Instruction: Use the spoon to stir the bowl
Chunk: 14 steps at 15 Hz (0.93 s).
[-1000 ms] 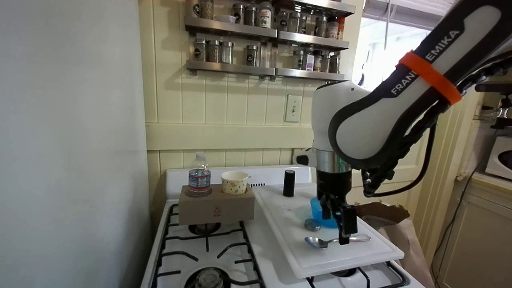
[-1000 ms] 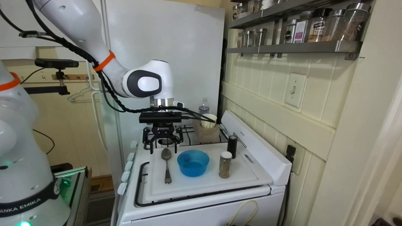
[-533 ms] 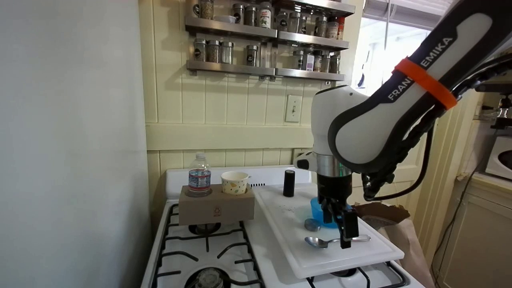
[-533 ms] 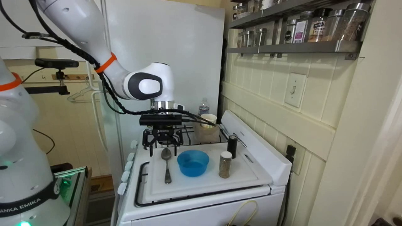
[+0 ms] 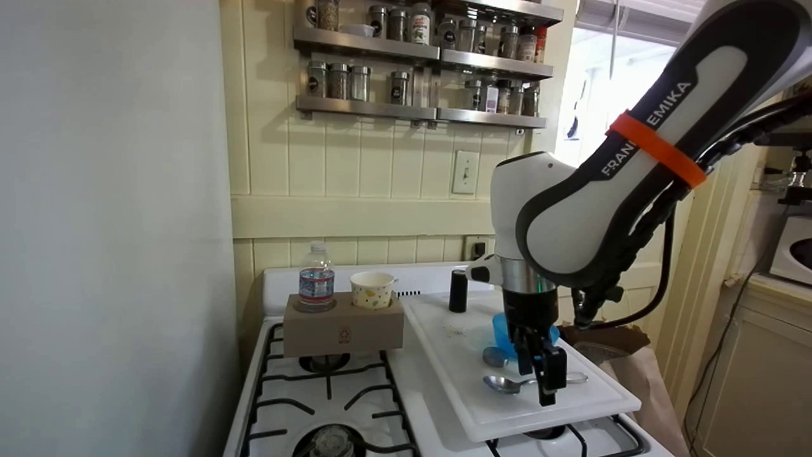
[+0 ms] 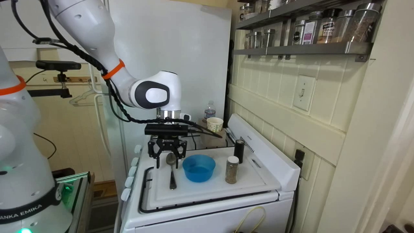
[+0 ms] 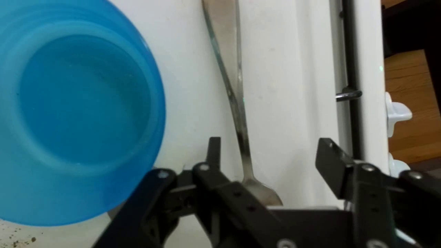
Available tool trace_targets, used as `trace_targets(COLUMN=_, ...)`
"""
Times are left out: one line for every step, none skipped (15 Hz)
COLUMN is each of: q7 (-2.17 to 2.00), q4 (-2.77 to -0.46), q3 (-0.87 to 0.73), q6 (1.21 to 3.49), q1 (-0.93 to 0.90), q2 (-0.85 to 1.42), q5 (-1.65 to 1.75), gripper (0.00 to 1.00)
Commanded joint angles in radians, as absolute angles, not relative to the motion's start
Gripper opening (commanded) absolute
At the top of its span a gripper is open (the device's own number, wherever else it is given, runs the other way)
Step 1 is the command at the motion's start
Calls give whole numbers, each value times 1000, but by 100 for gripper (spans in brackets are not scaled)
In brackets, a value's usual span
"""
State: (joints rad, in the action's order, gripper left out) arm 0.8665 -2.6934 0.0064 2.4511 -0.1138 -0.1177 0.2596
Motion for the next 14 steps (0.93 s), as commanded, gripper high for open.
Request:
trace_targets(q7=869, q4=-2686, q3=15, q6=2469, q1=-95, q2=-104, q5=275, gripper=66)
trace_targets(q7=867, q4=-2686, q3=15, q6=2469, q1=-93, q2=-107, q5=275, gripper=66)
trace_targets(q7=869, q4=-2686, q3=15, q6=2470, q1=-93, q2=-109, q5=273, gripper=62)
trace_targets(q7=871, q4=-2684, q3=14, q6=2469, q1=-92, q2=-111, q5=272, gripper=64)
trace_targets(q7=873, q4=-2683, q3=14, q6=2470, q1=-91, q2=-112, q5=271, gripper=61)
trace_targets(q7=873, q4=-2680, q3=14, q6=2469, q1=-91, q2=-111, q5=271, gripper=58)
trace_targets(q7=873, q4=-2679, q3=14, q6=2469, q1=-90, q2=-111, q5=272, gripper=56)
trace_targets(q7=876, q4=-2677, q3=13, q6=2474, q1=-89, q2=-107, q5=276, gripper=48)
trace_targets(q7=880, q4=-2676, q3=12, q6=2479, q1=-87, q2=-103, q5=281, gripper=51)
trace_targets(q7=882, q4=-2677, q3=11, q6=2484, q1=-85, q2=-99, q5=286, gripper=50)
trace_targets(q7=881, q4=-2677, q3=11, q6=2487, q1=-84, q2=-99, q5=289, gripper=49)
trace_targets(q7=888, q4=-2678, q3=10, q6=2495, q1=-83, q2=-97, q5=290, gripper=50)
trace_targets(q7=893, q4=-2678, q3=10, q6=2501, q1=-82, q2=-94, q5=292, gripper=50)
trace_targets(q7=900, q4=-2677, q3=9, q6=2510, q1=-81, q2=-89, q5=292, gripper=50)
